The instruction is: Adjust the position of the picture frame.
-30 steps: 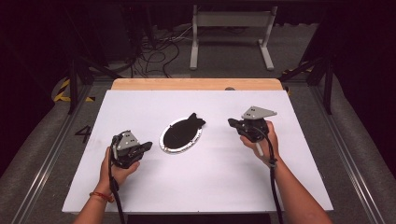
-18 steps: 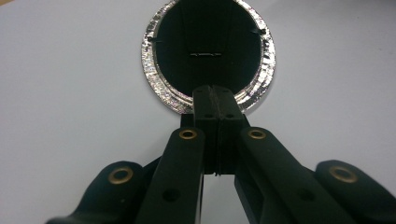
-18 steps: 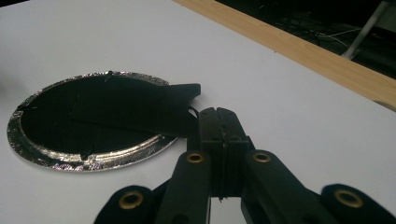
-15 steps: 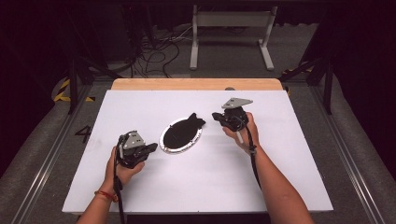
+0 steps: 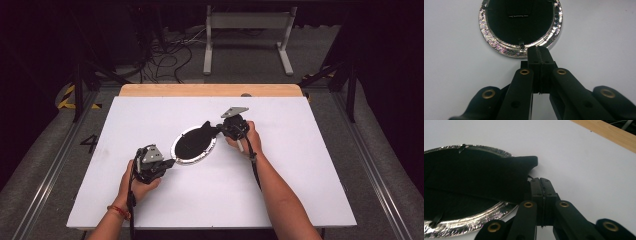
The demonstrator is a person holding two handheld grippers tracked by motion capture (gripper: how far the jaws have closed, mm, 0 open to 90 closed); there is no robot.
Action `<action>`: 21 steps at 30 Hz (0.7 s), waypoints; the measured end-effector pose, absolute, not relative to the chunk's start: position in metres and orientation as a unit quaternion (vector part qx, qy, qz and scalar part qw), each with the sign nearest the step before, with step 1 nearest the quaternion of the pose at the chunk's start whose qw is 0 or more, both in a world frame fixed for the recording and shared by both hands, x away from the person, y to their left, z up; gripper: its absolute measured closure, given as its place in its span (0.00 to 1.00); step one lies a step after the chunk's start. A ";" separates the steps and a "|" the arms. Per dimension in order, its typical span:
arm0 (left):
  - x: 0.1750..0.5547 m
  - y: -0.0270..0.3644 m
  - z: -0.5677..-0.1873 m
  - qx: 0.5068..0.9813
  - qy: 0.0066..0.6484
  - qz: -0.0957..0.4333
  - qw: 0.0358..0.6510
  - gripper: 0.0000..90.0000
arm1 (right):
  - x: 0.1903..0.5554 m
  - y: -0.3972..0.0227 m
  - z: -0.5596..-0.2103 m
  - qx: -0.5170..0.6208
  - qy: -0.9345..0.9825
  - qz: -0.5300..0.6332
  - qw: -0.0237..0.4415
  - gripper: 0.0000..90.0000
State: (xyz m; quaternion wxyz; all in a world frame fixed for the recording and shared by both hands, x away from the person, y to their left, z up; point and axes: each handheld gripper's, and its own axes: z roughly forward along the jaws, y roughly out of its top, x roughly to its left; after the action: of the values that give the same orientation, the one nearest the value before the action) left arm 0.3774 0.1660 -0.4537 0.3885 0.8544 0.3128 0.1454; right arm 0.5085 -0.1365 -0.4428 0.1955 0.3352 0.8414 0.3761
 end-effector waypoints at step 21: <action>0.400 0.169 -0.466 0.850 0.346 0.135 0.373 1.00 | 0.525 -0.134 -0.439 0.310 0.862 0.380 0.129 1.00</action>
State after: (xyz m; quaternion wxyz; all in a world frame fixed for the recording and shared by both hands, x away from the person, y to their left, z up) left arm 0.3996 0.1693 -0.4661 0.3734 0.8501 0.3458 0.1352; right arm 0.5252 -0.1344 -0.4393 0.1289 0.3100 0.8618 0.3803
